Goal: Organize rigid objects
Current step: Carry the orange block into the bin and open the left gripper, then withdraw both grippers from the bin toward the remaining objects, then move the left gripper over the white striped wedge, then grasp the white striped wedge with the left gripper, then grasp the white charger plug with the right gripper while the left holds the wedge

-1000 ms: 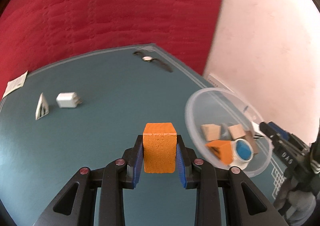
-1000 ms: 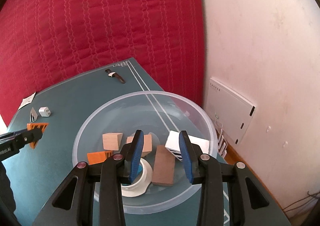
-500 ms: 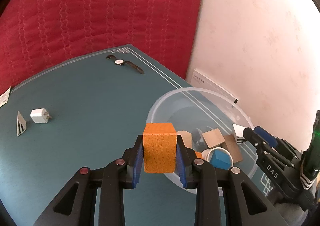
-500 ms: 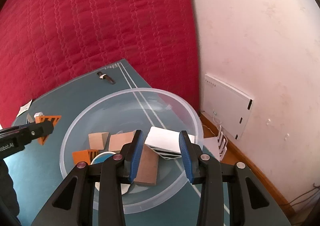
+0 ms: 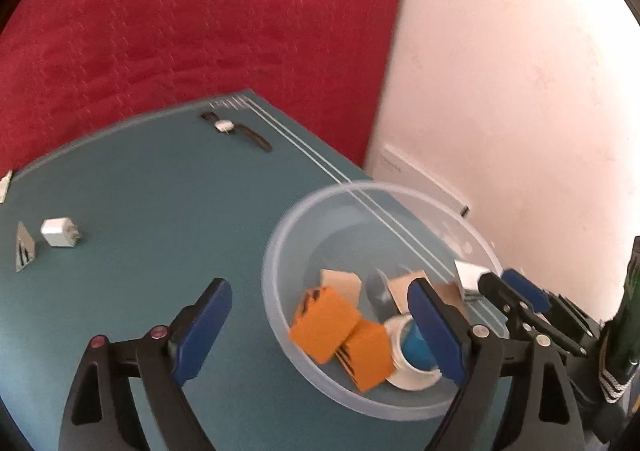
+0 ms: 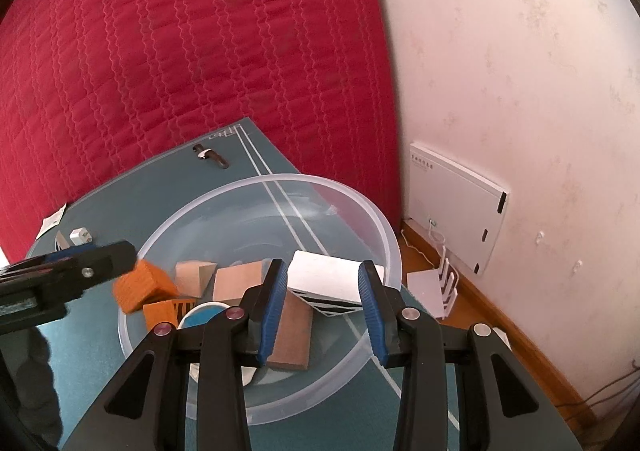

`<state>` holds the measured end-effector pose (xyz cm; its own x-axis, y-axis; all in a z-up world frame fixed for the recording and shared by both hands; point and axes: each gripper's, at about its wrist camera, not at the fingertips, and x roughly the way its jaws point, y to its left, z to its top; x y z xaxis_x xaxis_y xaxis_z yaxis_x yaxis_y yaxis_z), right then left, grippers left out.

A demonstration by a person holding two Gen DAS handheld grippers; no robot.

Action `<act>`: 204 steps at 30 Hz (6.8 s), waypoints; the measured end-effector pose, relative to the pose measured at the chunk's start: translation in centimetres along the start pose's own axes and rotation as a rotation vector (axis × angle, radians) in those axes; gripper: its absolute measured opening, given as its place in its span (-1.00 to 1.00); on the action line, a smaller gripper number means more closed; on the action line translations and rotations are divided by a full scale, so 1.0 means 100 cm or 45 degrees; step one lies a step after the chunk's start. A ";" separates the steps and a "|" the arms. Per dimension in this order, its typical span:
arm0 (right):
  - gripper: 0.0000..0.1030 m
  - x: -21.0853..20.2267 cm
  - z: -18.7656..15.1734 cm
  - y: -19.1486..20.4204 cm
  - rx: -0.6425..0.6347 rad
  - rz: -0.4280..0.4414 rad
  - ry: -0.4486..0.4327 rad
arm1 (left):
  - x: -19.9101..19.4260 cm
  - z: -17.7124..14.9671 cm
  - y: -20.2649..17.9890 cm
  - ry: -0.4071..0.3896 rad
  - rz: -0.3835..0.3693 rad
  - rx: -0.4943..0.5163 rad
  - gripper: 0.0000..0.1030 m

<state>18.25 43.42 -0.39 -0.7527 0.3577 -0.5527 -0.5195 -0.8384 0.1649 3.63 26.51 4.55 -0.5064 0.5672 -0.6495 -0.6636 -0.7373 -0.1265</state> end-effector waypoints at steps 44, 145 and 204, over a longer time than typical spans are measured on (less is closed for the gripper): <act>-0.09 -0.010 -0.006 0.018 -0.050 -0.010 -0.042 | 0.026 -0.026 0.039 0.134 0.192 -0.021 0.94; 0.50 0.029 -0.049 0.215 -0.427 0.434 0.287 | 0.004 -0.004 0.318 0.113 0.517 -0.357 0.40; 0.51 0.157 0.015 0.383 -0.368 0.494 0.335 | -0.021 -0.011 0.353 0.049 0.538 -0.429 -0.14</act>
<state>-14.05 17.52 -1.54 -0.7214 -0.0841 -0.6874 -0.0638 -0.9803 0.1869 -18.13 -1.11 0.66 -0.6662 0.1865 -0.7221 -0.1899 -0.9787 -0.0776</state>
